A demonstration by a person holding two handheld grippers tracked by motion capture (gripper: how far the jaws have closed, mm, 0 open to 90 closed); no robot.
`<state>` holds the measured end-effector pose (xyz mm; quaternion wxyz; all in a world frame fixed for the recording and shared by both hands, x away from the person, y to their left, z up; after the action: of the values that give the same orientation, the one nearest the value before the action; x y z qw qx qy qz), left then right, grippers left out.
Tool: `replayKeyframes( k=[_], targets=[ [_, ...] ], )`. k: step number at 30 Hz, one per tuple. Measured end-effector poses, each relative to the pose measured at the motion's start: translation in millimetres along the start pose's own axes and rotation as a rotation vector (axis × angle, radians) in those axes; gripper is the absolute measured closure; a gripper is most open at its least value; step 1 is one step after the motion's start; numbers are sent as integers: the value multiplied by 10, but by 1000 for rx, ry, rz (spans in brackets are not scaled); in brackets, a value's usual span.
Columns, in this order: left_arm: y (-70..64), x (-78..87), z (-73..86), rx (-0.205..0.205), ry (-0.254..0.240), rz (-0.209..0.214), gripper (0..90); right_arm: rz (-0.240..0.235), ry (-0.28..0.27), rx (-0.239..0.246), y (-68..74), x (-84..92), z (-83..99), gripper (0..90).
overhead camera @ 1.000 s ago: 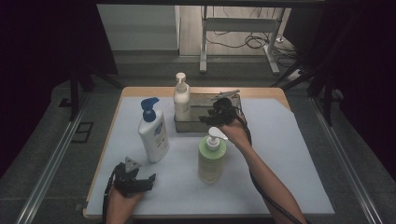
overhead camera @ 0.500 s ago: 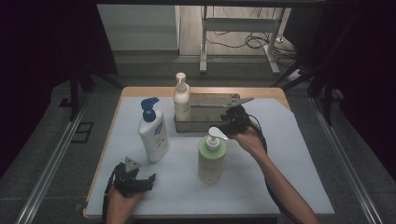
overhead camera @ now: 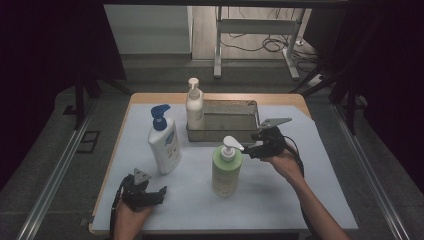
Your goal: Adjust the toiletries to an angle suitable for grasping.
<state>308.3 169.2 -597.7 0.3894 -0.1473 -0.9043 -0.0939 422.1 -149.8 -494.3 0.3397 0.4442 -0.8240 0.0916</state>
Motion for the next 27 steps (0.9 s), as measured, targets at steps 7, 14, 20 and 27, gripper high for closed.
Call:
replayKeyframes(
  k=[7, 14, 20, 27],
  targets=[
    [0, 1, 1, -1, 0, 0, 106, -8, 19, 11, 62, 104, 219, 236],
    [-1, 1, 1, 1, 0, -1, 106, -13, 22, 20, 169, 193, 388, 167],
    [-1, 1, 1, 1, 0, -1, 106, -39, 18, 28, 282, 247, 510, 132],
    [-3, 1, 0, 3, -1, -2, 106, -69, 30, 43, 446, 264, 635, 65]
  ],
)
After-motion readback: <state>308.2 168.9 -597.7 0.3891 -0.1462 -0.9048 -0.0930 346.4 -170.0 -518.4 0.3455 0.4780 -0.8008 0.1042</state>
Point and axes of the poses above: each handheld gripper's, and its own axes: x roughly backward along the jaws, z roughly out of its underside, y roughly to its left, the point moved 10 cm from there along -x, roughly forward along the jaws, and after that the axes turned 6 degrees about -z, right-handed, at the moved point
